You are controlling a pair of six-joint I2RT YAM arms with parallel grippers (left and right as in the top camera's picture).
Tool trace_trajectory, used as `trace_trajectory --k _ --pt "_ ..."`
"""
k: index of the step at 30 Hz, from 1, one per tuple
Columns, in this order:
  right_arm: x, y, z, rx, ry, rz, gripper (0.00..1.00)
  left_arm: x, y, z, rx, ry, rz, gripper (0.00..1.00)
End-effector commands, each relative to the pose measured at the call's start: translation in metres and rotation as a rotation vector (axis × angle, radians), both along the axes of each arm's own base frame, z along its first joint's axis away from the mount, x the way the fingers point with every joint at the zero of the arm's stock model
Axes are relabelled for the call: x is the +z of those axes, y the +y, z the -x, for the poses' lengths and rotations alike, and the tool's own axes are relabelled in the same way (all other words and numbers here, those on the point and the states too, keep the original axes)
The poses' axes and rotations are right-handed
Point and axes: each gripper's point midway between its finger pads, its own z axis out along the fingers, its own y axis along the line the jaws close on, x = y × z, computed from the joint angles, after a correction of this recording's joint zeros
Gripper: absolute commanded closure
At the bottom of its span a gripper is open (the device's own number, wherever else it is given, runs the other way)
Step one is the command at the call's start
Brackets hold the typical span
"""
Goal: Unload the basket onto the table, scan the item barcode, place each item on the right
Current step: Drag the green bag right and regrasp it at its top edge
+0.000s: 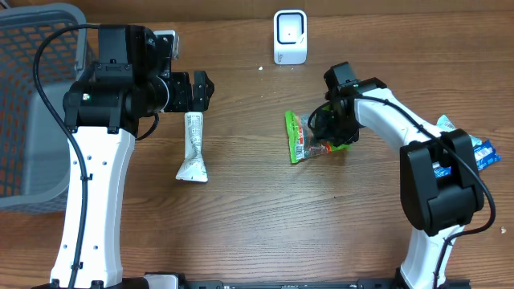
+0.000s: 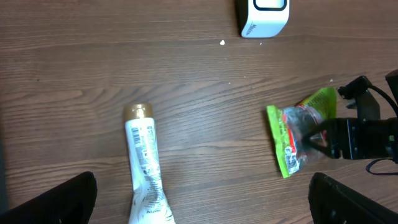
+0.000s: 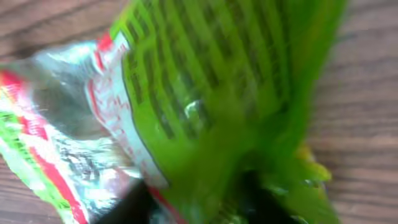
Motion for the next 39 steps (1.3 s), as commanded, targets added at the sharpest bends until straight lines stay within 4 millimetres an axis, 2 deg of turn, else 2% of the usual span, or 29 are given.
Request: trace_trajectory --k 1,4,5,7,9,11,15,17,20,21,22,23,27,30,36,37,39 --pt "-0.031 -0.007 0.021 0.018 0.084 0.043 0.81 0.005 -0.004 -0.002 -0.026 -0.016 0.002 0.0" --pt "-0.031 -0.007 0.021 0.018 0.084 0.043 0.86 0.005 -0.004 -0.002 -0.026 -0.016 0.002 0.0" --pt "-0.031 -0.007 0.021 0.018 0.083 0.043 0.96 0.005 -0.004 -0.002 -0.026 -0.016 0.002 0.0" --pt "-0.029 -0.004 0.02 0.027 0.082 0.031 0.96 0.005 -0.003 -0.002 -0.026 -0.015 0.002 0.0" --pt "-0.02 0.007 0.019 0.09 0.08 -0.043 0.96 0.005 -0.003 -0.002 -0.026 -0.016 0.002 0.0" --pt "0.002 0.02 0.011 0.144 0.056 -0.146 0.96 0.005 -0.004 -0.001 -0.026 -0.015 0.002 0.0" --pt "0.039 0.027 0.001 0.162 0.005 -0.231 0.96 0.005 -0.004 -0.002 -0.026 -0.016 0.003 0.0" --pt "0.045 0.024 0.003 0.157 0.006 -0.231 0.96 0.005 -0.004 -0.001 -0.026 -0.015 0.003 0.0" --pt "0.044 0.018 0.005 0.153 0.014 -0.201 0.94 0.005 -0.004 -0.002 -0.026 -0.016 0.002 0.0" --pt "0.042 0.011 0.004 0.149 0.01 -0.158 0.51 0.005 -0.004 -0.002 -0.026 -0.016 0.003 0.0" --pt "0.04 0.008 0.004 0.146 0.009 -0.136 0.19 0.005 -0.003 -0.002 -0.026 -0.016 0.003 0.0" --pt "0.039 0.004 0.003 0.144 0.007 -0.112 0.11 0.005 -0.004 -0.001 -0.026 -0.015 0.002 0.0" --pt "0.035 -0.019 -0.002 0.15 -0.015 0.009 0.06 0.005 -0.004 -0.002 -0.026 -0.016 0.003 0.0" --pt "0.043 -0.035 -0.008 0.2 -0.031 0.052 0.06 0.005 -0.004 -0.001 -0.026 -0.015 0.003 0.0" --pt "0.074 -0.043 -0.024 0.308 -0.091 0.086 0.04 0.005 -0.004 -0.002 -0.026 -0.016 0.002 0.0" --pt "0.073 -0.043 -0.024 0.334 -0.095 0.084 0.0 0.005 -0.004 -0.002 -0.026 -0.016 0.002 0.0" --pt "0.065 -0.038 -0.02 0.367 -0.087 0.055 0.0 0.005 -0.004 -0.002 -0.026 -0.016 0.003 0.01"
